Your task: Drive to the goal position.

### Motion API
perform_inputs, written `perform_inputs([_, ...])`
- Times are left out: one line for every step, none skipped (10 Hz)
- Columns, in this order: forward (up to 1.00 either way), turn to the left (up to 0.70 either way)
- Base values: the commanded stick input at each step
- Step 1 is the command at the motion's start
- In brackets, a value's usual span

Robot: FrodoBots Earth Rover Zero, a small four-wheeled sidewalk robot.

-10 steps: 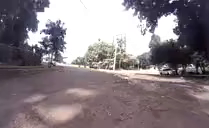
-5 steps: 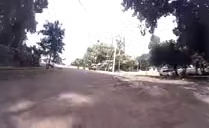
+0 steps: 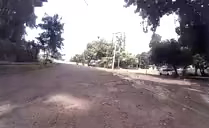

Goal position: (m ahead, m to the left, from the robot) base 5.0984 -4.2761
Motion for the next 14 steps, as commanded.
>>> perform_inputs([0.7,0.0])
perform_inputs([0.7,0.0])
perform_inputs([0.7,0.0])
perform_inputs([0.7,0.0])
perform_inputs([0.7,0.0])
perform_inputs([0.7,0.0])
perform_inputs([0.7,0.0])
perform_inputs([0.7,0.0])
perform_inputs([0.7,0.0])
perform_inputs([0.7,0.0])
perform_inputs([0.7,0.0])
perform_inputs([0.7,0.0])
perform_inputs([0.7,0.0])
perform_inputs([0.7,0.0])
